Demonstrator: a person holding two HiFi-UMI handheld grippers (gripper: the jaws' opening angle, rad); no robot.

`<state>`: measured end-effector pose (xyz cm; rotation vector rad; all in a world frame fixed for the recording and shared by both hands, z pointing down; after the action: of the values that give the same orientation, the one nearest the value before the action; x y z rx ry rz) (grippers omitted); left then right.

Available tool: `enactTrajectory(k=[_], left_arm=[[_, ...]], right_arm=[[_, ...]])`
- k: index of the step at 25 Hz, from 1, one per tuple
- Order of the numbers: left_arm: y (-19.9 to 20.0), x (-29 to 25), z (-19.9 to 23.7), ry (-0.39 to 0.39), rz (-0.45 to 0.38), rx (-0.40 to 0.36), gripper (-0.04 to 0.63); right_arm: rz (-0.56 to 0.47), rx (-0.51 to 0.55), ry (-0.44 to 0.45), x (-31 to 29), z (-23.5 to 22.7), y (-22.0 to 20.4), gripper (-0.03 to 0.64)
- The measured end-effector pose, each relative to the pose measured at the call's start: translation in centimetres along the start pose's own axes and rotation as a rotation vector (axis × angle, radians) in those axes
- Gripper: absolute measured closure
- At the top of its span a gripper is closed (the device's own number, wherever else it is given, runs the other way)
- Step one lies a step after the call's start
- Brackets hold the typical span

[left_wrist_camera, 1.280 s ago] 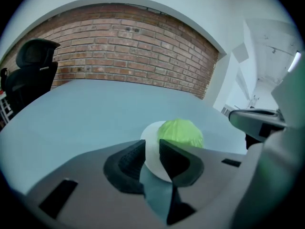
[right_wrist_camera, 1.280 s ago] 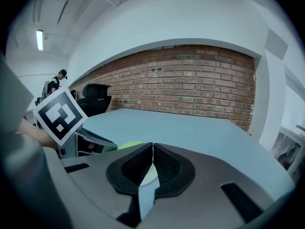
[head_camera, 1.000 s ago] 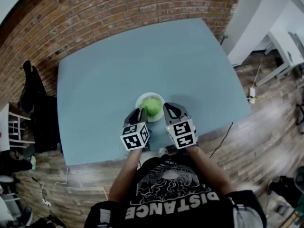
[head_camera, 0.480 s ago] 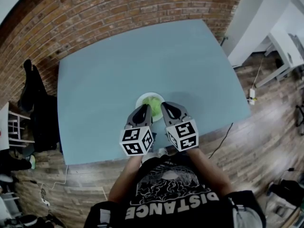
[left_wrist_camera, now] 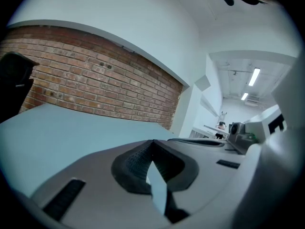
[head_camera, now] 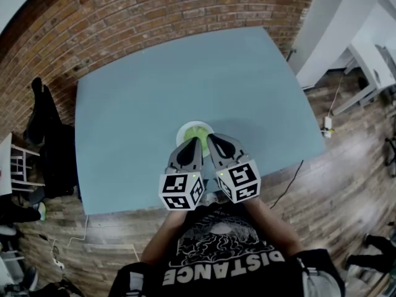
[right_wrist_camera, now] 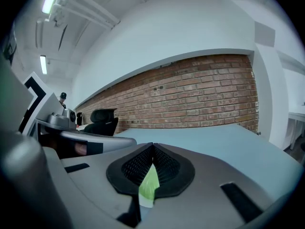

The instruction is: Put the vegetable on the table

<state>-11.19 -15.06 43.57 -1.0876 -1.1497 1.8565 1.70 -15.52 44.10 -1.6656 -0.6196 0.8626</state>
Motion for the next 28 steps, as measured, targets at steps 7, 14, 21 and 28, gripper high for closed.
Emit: enactTrajectory(k=[7,14,21,28], left_arm=[[0.0,0.2,0.1,0.027,0.017,-0.019,0.594],[-0.2,0.3,0.0,0.013,0.034,-0.028,0.595],[-0.4,0.3,-0.6,0.011,0.053,-0.039,0.595],[-0.7,0.3,-1.1,-0.003,0.063,-0.058,0.595]], right_arm=[[0.007,-0.003,0.018,0.3,0.5,0.1,0.607],[0.023,0.003,0.015,0.3,0.7,-0.2,0.607],[0.025,0.004,0.008,0.8,0.5,-0.1,0.607],[0.024,0.008,0.003,1.0,0.3,-0.1,0.607]])
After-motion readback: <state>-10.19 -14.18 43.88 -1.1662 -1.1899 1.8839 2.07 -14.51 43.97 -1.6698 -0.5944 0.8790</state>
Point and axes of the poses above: the fingertips, and each gripper's own axes: x backward along the fingers, z to its left, y out of its top, the point moved 9 cm from there along x, backward along the fingers, and after that the axes turned 5 degrees about y, right-handed, at the moved point
